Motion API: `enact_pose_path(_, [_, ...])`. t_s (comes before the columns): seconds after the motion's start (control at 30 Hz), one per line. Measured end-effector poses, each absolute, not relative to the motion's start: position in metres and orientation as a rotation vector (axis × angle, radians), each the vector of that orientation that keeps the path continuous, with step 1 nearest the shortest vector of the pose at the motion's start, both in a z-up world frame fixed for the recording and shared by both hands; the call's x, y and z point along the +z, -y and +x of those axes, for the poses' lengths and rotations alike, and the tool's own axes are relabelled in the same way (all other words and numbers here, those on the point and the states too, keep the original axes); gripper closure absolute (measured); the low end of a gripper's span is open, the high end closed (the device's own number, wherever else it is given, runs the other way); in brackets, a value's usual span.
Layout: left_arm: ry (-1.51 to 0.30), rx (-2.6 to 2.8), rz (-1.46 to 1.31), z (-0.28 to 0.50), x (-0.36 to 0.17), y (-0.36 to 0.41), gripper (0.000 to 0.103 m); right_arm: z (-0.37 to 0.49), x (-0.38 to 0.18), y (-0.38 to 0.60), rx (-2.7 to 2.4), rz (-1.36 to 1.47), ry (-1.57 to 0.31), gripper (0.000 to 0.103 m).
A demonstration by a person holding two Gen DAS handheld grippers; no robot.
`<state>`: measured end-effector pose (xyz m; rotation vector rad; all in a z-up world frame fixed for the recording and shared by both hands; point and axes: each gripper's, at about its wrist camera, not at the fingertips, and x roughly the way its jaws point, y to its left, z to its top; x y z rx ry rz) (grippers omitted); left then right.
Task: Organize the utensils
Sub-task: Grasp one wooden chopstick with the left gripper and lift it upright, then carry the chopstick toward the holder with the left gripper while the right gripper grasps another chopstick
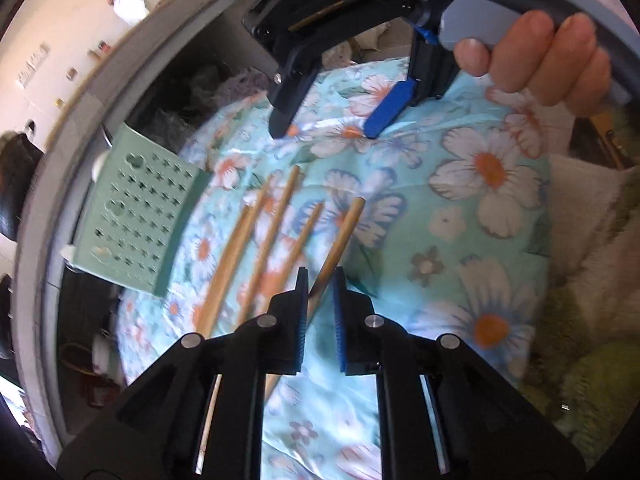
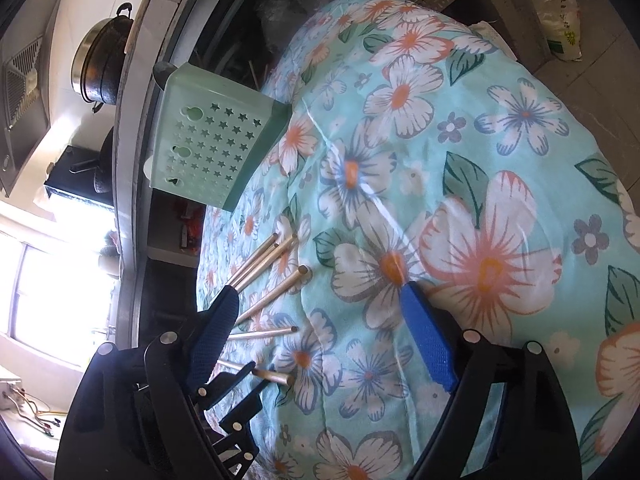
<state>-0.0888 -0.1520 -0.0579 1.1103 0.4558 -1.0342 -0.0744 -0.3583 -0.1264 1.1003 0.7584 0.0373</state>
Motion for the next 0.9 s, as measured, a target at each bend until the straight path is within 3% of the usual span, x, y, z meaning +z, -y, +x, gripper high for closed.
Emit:
enact_pose_path(0.17, [-0.476,-1.036,1.081,-0.084,-0.061,0.150,0.081,-0.075,-0.127,0.358,0.033,1.095,-0.760,0.022])
enact_pose_path(0.37, [-0.481,-1.071,1.100,-0.081,-0.071,0.160,0.081,-0.074,-0.127,0.357,0.027,1.094,-0.761,0.022])
enact_pose_path(0.53, [-0.503,-1.095,1.062,-0.075,-0.070,0.166,0.087,-0.073,-0.126,0.355,0.021,1.086,-0.760,0.022])
enact_pose_path(0.7, [-0.409,-1.051,1.068,-0.081,-0.052,0.160,0.094,-0.072,-0.125,0.353,0.019,1.080,-0.757,0.022])
enact_pose_path(0.9, [-0.366,-0.962,0.915,-0.060,-0.004,0.144,0.099,-0.076,-0.122,0.352,0.022,1.107,-0.747,0.033])
